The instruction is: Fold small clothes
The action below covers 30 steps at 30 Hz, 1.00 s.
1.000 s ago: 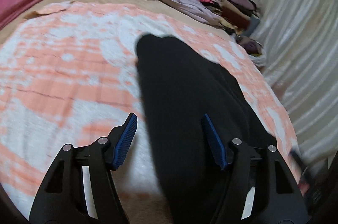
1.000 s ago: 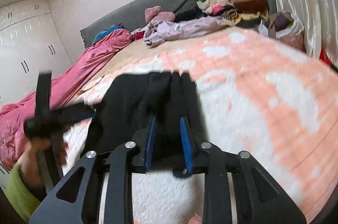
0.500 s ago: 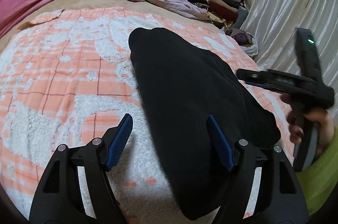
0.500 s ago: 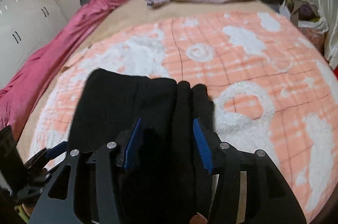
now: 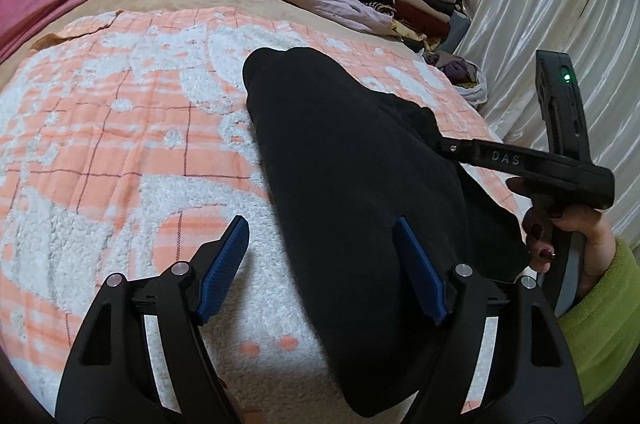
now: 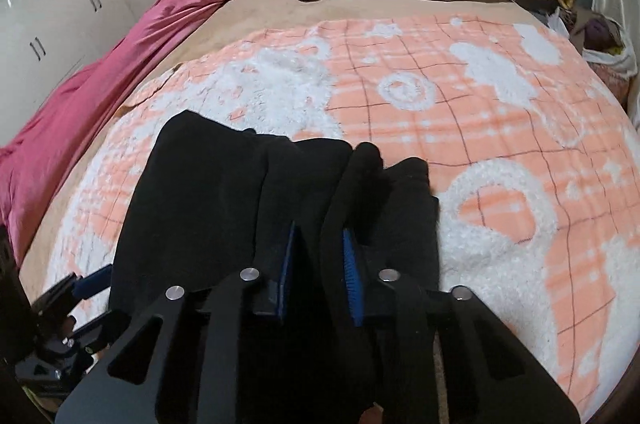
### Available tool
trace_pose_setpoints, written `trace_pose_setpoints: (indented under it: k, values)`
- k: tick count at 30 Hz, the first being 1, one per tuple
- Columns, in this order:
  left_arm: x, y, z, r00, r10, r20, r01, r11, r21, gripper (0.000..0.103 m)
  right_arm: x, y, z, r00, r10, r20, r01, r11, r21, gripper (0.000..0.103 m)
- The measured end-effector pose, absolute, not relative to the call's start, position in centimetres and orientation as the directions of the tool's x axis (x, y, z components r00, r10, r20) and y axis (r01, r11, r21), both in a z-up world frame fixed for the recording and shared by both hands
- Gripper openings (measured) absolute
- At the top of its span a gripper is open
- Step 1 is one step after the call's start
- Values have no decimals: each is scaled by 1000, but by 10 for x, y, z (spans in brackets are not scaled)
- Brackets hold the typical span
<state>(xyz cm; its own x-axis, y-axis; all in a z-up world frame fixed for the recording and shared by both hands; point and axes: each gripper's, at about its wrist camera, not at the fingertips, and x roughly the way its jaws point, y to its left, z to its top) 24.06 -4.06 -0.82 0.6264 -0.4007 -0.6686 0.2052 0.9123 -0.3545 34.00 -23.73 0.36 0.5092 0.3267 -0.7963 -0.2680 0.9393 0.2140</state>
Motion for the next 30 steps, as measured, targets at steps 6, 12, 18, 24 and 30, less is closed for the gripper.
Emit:
trace_pose_setpoints:
  k: [6, 12, 18, 24, 30]
  values:
    - [241, -41, -8, 624, -402, -670, 204, 912, -357, 69, 337, -232, 1, 522, 305, -796, -289, 942, 171, 13]
    - [238, -44, -2, 616, -427, -662, 225, 901, -372, 69, 318, -249, 37, 614, 295, -732, -288, 947, 141, 11]
    - [232, -62, -3, 597, -442, -670, 278, 897, -344, 70, 321, -271, 41, 608, 207, -766, -240, 968, 71, 11]
    - [234, -69, -15, 581, -424, -694, 281, 905, -319, 75, 336, -271, -10, 563, 177, -807, -223, 973, 59, 15]
    - [235, -65, -15, 578, -424, -697, 273, 906, -325, 77, 324, -291, 4, 608, 229, -761, -186, 972, 144, 30]
